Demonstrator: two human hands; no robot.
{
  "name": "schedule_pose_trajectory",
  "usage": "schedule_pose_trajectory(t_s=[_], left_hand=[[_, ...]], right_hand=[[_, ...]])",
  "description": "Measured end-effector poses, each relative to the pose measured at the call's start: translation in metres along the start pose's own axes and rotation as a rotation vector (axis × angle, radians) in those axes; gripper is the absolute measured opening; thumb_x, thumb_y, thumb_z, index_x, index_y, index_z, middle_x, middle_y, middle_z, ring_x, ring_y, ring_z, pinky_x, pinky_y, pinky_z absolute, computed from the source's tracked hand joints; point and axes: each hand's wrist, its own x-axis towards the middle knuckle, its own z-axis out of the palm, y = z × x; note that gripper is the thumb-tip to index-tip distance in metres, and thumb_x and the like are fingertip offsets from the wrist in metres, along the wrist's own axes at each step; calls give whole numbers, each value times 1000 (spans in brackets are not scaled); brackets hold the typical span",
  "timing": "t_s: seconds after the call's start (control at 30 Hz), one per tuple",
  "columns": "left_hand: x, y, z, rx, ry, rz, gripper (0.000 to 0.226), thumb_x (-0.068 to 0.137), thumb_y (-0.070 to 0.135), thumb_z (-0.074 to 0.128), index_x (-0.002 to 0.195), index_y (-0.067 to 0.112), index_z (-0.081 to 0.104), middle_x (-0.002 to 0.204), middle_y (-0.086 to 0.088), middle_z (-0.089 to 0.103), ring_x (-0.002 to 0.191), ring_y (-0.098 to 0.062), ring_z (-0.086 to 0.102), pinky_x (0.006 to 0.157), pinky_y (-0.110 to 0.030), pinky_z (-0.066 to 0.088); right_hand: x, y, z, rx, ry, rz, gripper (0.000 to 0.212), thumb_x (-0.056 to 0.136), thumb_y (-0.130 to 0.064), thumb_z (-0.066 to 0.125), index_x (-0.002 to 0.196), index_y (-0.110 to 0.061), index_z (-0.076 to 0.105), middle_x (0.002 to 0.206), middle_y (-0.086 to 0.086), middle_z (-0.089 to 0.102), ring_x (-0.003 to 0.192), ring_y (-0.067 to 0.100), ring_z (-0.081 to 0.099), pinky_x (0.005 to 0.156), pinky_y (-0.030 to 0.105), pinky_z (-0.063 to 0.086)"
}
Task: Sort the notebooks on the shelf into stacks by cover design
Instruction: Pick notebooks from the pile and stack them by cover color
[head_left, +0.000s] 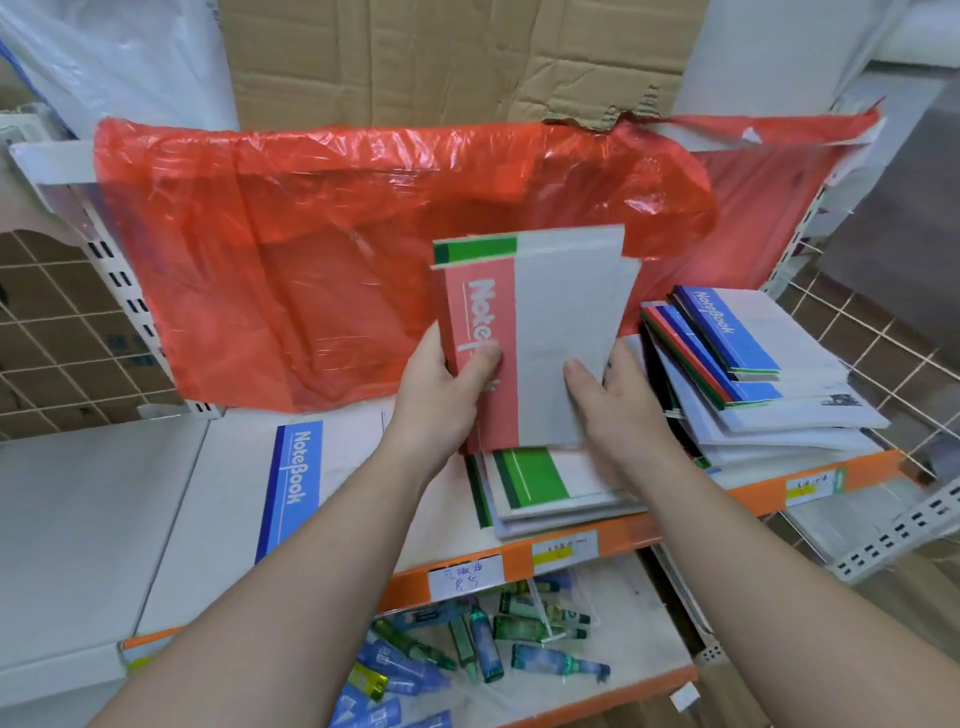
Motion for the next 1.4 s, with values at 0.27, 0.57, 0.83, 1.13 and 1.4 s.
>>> schedule_pose_trajectory(t_s=[0.27,0.57,0.83,1.13,1.4], left_hand=[[-2,-17,20,-6,15,-60,14,96,26,61,99,40,58,103,17,70,95,1,66,84,-25,54],[-6,-24,20,62,-11,-81,13,98,29,58,105,39,54,100,25,65,88,19,59,72,-5,46],[-11,-39,16,83,-69,-135,29,101,23,53,128,30,50,110,26,61,98,17,57,77,-4,44],[-12,-17,-27,99,153,-73,10,99,23,55,107,28,52,106,14,64,98,1,60,86,-24,48],[-32,-54,-136,336,274,-380,14,97,32,52,103,20,54,108,-6,68,93,-21,62,78,-36,48]], right_hand=[[-3,13,-2,78,54,27,18,99,-25,53,111,-38,52,114,-13,66,106,4,63,92,34,52],[-8,17,0,46,44,2,26,101,-15,49,123,-28,46,115,-15,62,98,-13,59,73,3,46],[-13,29,0,-60,22,50,26,102,-21,46,124,-34,43,112,-25,58,101,-17,54,80,8,43],[-7,-8,44,-56,-16,-44,16,101,-14,47,113,-25,45,105,-19,59,89,-19,55,71,-1,41],[-20,-4,148,-240,-280,188,29,101,-20,41,130,-15,39,108,-5,58,93,15,58,66,21,42]])
